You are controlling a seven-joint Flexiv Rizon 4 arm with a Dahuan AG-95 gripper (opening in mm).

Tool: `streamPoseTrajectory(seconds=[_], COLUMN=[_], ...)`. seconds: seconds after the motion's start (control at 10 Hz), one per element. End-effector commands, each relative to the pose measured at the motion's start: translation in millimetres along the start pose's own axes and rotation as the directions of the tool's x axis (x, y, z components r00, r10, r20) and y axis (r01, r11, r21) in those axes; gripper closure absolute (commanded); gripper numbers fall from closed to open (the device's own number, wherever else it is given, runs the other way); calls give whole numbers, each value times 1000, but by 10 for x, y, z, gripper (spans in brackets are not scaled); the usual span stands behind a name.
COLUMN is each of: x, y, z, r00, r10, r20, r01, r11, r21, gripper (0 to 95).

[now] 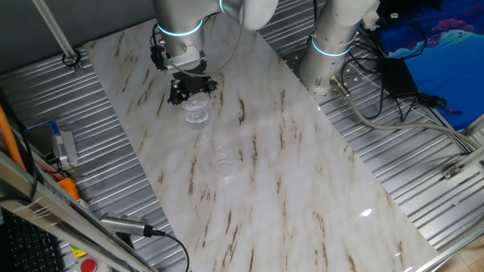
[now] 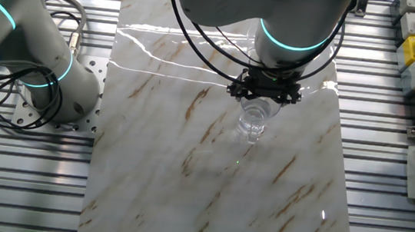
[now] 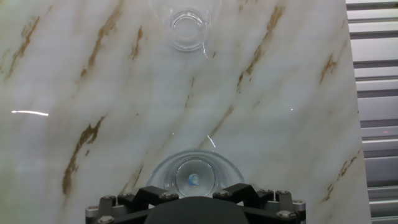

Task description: Pour the water from one cup into another empty cup

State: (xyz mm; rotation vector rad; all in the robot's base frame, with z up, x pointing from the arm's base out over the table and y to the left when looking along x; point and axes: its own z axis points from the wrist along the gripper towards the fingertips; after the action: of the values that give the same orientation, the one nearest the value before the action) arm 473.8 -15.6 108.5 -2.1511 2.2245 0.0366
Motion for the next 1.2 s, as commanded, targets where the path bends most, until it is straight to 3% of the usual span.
streamPoseTrajectory(seconds=[0.1,0.6,1.2], x=[-17,-19,-61], y=[34,36,5], z=[-149,-156,-258], r00=[1000,1000,999], r10=[19,19,34], r20=[-21,-16,-24], r01=[-19,-19,-34], r11=[1000,1000,999], r21=[1,2,4], gripper=[950,950,950])
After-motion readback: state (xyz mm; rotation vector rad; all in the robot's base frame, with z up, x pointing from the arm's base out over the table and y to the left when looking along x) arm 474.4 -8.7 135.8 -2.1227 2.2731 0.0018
